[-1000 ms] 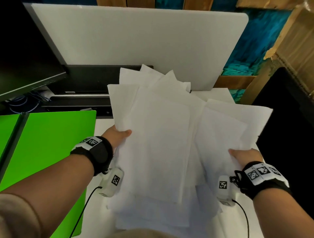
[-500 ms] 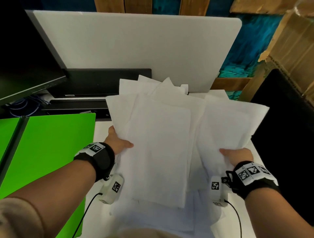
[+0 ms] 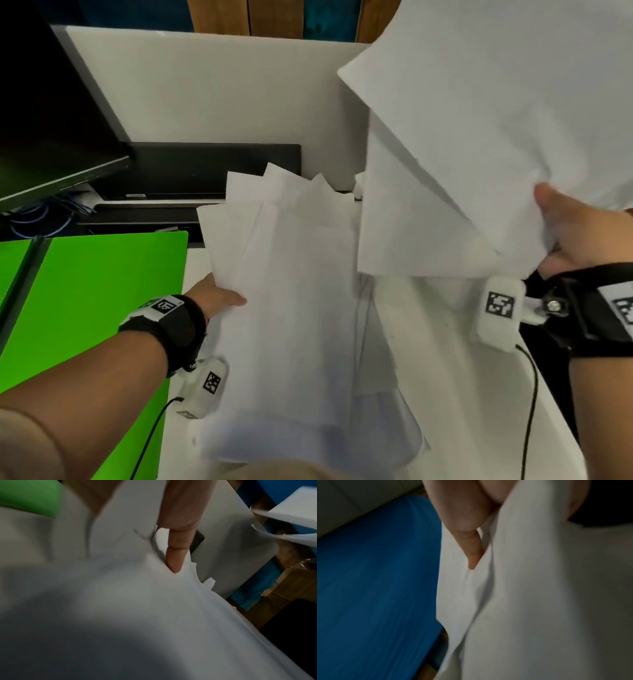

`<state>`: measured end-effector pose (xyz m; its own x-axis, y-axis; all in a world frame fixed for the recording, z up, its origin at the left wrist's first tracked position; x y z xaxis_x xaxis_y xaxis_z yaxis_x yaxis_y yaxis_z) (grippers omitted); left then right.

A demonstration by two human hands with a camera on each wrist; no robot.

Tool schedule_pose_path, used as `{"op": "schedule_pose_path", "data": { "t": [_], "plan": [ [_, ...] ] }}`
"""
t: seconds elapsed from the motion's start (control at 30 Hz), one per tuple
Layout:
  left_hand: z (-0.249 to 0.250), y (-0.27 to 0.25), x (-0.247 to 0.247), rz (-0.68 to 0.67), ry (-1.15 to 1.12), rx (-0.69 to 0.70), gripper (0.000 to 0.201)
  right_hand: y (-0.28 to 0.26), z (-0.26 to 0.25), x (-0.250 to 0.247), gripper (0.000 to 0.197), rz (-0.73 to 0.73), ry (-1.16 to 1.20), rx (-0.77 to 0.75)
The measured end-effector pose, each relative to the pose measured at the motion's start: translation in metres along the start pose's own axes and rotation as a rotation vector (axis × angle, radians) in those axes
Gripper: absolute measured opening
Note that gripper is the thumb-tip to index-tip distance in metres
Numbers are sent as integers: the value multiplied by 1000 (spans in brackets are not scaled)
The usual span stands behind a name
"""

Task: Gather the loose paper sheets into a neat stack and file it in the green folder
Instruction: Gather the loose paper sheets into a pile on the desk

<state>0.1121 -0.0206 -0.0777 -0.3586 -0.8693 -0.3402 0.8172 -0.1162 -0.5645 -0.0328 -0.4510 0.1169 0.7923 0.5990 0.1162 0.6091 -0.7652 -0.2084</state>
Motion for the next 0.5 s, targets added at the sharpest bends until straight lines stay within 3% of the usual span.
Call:
{"op": "schedule_pose_path", "data": {
  "t": [0.1, 0.2, 0.23, 0.3, 0.4, 0.5],
  "plan": [
    [-4, -1, 1, 4, -46, -35, 64, -14, 35, 11, 34, 44, -170, 95],
    [-7, -5, 8, -52, -105, -74, 38, -35, 91, 25, 12, -30, -185, 188],
    [-5, -9, 12, -91, -118, -67, 38, -39, 114, 26, 13, -47, -205, 238],
    [3, -18, 20, -186, -106, -11, 38, -39, 152, 23, 32, -54, -270, 339],
    [10, -25, 27, -287, -115, 91, 53, -36, 181, 23, 38, -71, -391, 395],
    [8, -21, 26, -252, -94, 122, 102, -39, 194, 30, 39, -114, -463, 432]
  ]
}}
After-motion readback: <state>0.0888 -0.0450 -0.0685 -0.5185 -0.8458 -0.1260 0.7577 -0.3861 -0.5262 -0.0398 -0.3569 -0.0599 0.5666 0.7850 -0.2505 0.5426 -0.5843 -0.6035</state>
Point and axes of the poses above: each hand's wrist, its own y-axis towards the middle knuckle, its own x-axis out of the palm, z = x × y, the point moved 8 cm from there along y, towards the middle knuckle, and after that the axes turned 8 degrees about y, right-handed, at the moved point
